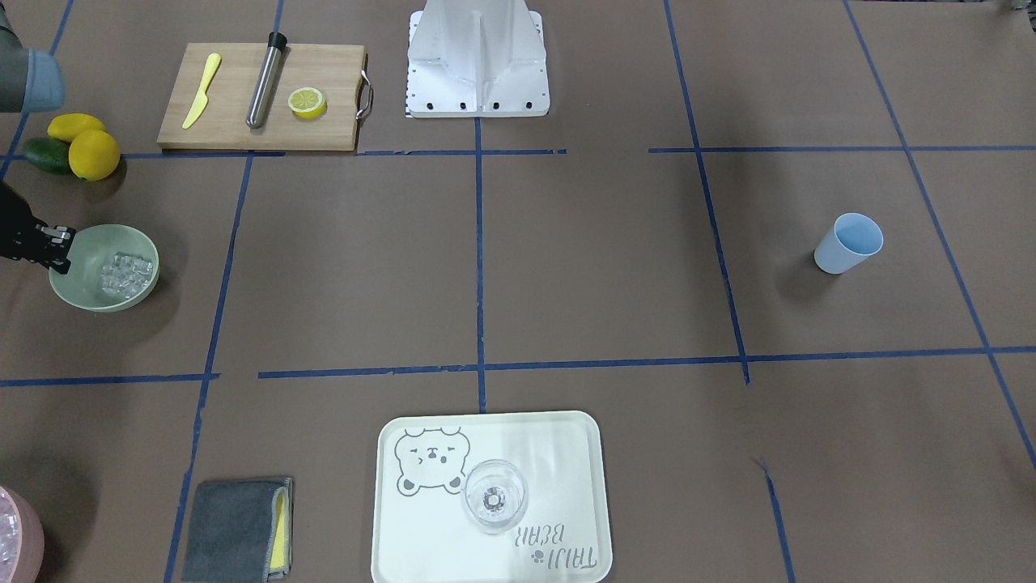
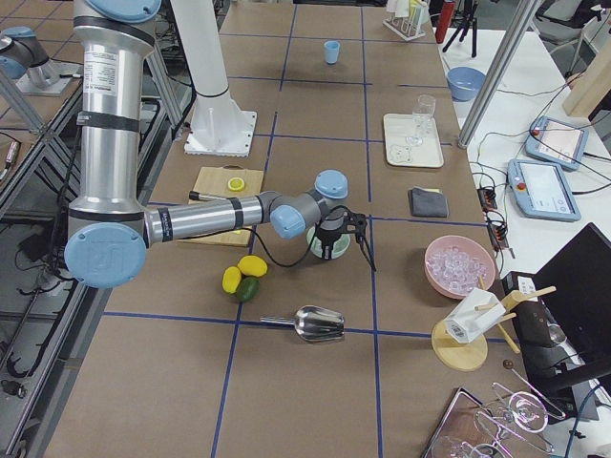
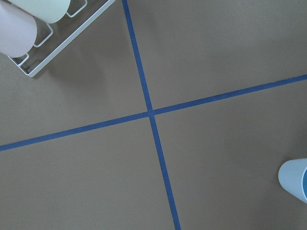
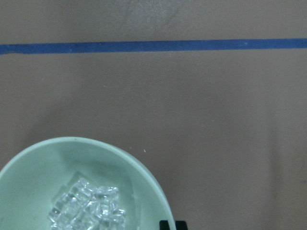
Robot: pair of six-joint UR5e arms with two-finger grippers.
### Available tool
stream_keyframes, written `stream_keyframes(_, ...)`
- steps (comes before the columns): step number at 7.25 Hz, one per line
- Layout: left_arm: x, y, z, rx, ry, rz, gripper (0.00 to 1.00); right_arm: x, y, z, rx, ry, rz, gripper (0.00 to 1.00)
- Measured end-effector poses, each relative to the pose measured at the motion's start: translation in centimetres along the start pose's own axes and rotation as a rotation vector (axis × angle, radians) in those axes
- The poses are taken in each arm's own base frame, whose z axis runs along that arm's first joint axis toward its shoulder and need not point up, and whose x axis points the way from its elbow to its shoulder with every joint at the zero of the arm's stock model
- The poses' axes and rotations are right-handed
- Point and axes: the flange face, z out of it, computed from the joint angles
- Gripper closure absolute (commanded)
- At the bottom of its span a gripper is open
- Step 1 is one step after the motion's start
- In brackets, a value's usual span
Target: Pour ice into bowl
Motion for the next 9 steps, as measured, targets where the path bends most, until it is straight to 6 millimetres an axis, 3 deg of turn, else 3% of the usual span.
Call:
stream_keyframes(2,0.0,0.0,0.0,0.0,0.0,0.0,0.0,0.5,-0.2,0.5,-0.007,0.007,0.006,0.0)
stream_keyframes(4,-0.1,0.0,0.0,-0.001,0.0,-0.001,0.0,1.5,-1.0,-1.4,0.026,0.002,-0.019,0.0)
stream_keyframes(5,-0.1,0.0,0.0,-0.001,0.0,-0.001,0.0,3.3,-1.8,-3.2,0.048,0.012,-0.077,0.0)
stream_keyframes(7,0.0,-0.2,-0.1,0.003,0.0,0.004,0.0,8.2,-3.3,-8.1,0.051,0.039,-0.195,0.0)
stream_keyframes(9,0.0,-0.3,-0.1,0.004,-0.001,0.005,0.0,15.9,-3.1,-12.0,0.044,-0.054,-0.234,0.0)
